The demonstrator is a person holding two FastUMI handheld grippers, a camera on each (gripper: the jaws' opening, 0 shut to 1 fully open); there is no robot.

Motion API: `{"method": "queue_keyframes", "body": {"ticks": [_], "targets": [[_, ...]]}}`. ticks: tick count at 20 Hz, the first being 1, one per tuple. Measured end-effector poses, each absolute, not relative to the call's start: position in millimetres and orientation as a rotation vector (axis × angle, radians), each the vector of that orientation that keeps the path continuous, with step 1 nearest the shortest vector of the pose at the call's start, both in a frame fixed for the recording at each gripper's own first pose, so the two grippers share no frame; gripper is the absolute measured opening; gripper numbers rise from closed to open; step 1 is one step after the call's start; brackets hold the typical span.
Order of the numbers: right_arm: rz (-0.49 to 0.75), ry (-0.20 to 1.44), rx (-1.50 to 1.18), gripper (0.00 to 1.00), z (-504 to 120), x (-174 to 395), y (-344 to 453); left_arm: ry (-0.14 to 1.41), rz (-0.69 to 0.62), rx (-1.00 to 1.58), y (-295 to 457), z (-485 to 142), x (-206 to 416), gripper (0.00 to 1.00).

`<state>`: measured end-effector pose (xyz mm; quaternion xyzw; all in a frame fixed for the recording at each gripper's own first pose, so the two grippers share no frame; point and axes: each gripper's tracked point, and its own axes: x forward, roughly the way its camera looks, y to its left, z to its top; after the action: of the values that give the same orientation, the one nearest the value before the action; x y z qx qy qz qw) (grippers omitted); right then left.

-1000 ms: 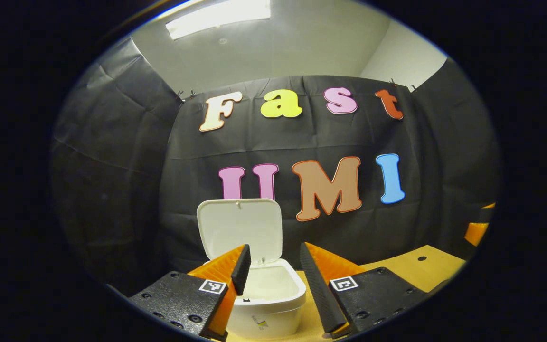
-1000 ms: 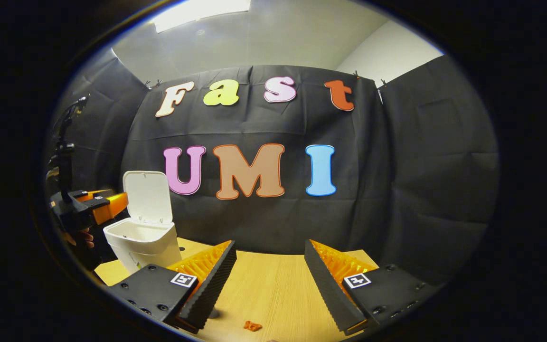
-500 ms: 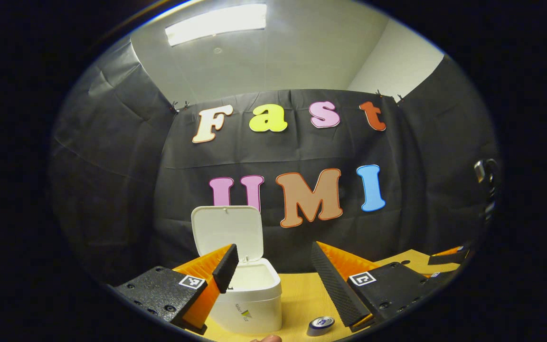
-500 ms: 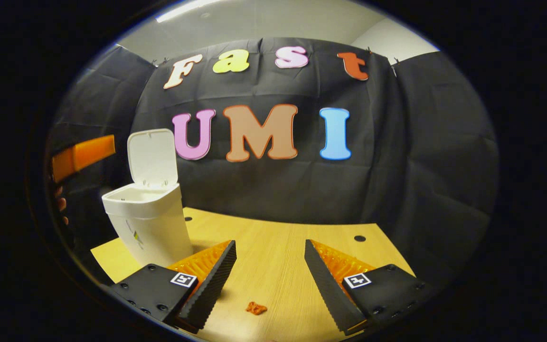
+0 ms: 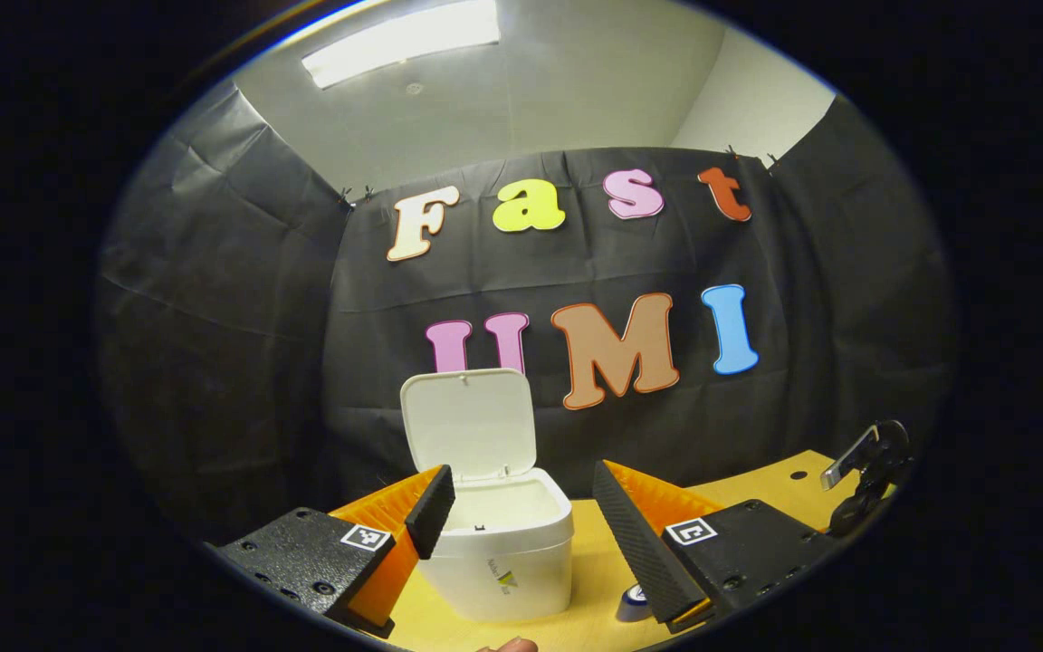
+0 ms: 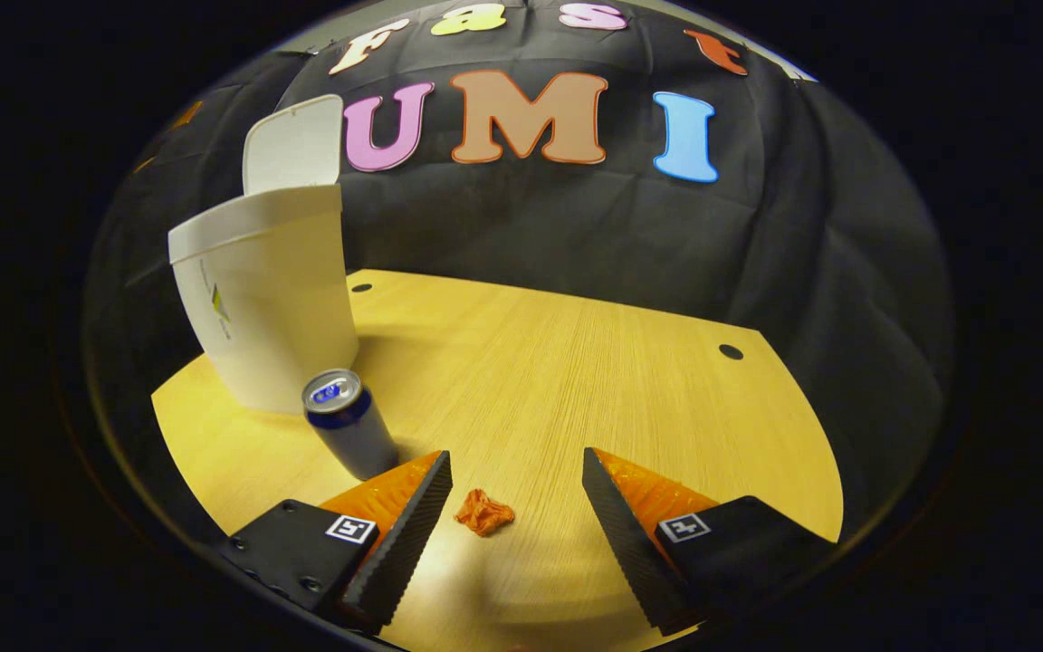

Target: Press the lid of the desktop garbage bin to open it, pick up the crumpled paper on the desktop and throw it into the bin, then pick up the pop can on the desktop and drop it into the bin, and finally close the garbage bin lid.

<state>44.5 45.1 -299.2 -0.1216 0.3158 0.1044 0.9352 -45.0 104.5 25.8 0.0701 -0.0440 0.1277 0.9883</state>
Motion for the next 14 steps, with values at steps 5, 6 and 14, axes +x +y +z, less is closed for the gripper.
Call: {"method": "queue_keyframes", "body": {"ticks": [5,6,14], "targets": [[0.228,0.717,-0.272,1.00,-335,49,51,-0.036,0.286,0.179,119,14,-53,0.94],[0.234,0.736,-0.265,1.00,-341,47,52,-0.028,0.291,0.188,121,13,-54,0.94],[0.229,0.890,-0.197,0.89,-392,34,50,0.006,0.330,0.212,144,5,-61,0.94]]}}
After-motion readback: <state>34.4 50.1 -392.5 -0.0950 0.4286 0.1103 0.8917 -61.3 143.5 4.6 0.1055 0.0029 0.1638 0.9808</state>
